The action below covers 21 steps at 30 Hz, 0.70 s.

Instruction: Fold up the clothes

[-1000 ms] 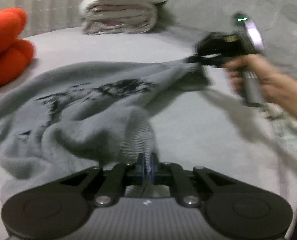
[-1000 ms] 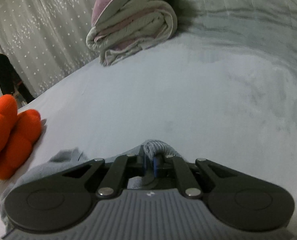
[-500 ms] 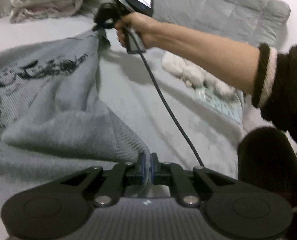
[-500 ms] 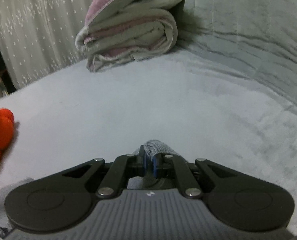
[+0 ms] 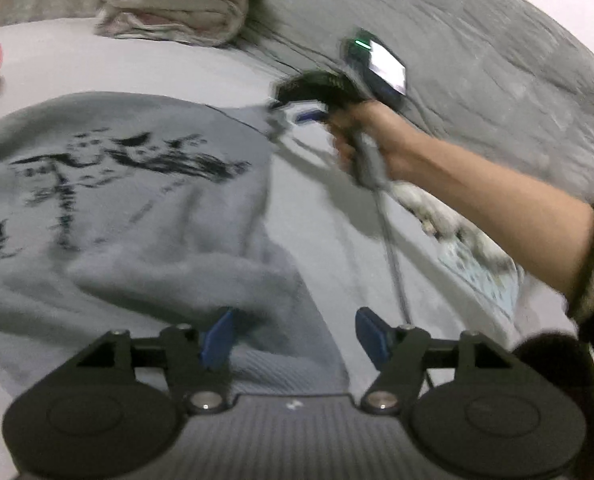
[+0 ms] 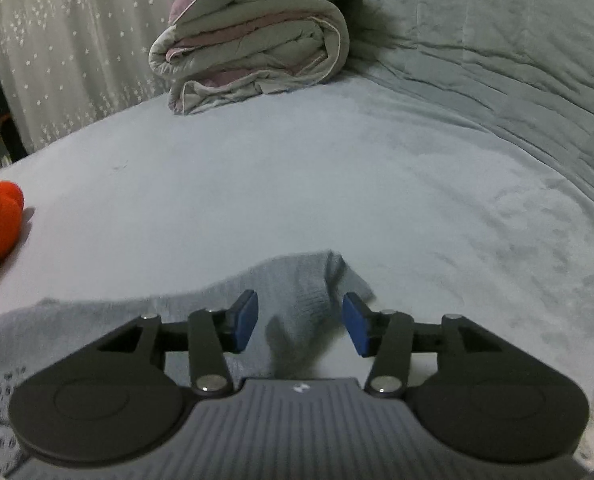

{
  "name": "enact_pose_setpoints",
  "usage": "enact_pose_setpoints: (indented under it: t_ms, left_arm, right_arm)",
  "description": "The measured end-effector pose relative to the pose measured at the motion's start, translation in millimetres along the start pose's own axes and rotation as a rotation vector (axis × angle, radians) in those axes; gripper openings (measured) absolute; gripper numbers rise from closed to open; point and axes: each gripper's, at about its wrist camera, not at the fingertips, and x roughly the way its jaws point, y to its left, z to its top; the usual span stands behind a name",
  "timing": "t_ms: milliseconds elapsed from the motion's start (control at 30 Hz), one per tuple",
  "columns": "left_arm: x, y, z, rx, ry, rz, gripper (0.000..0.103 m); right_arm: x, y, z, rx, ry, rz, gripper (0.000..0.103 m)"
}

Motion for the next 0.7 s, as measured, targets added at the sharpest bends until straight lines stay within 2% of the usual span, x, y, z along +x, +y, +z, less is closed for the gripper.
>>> enact_pose_setpoints:
  t_ms: [133,300,367,533,700]
  left_arm:
    - [-6.9,8.5,5.9,-0.07,-0.045,0.075,0.069]
    - [-7.2,15.9,4.1,-0.145,-0.04,0.206,0.069]
    - [-9.0,17.9,3.2,-0.172,-0.038,0.236,0.069]
    - [-15.0,13.9,4.9,-0.18,-0.06,0.249,0.069]
    - [-13.7,5.3,6.5,-0.168,-0.062,0.24,0.069]
  right_arm:
    - [-24.6,-4.9,-10.6,0.06,0.03,0.031,0.051]
    - [-54.5,-10.8,-33.9,0.161,0.082,0.085,0.052]
    - [-65.5,-9.9,-45.8,0.18,0.119,0.099,0.052]
    - [-93.3,5.0,-76.2,0.166,0.205,0.159,0.052]
    - [-107.9,9.7,-95.0,0.237,0.25,0.222,0.052]
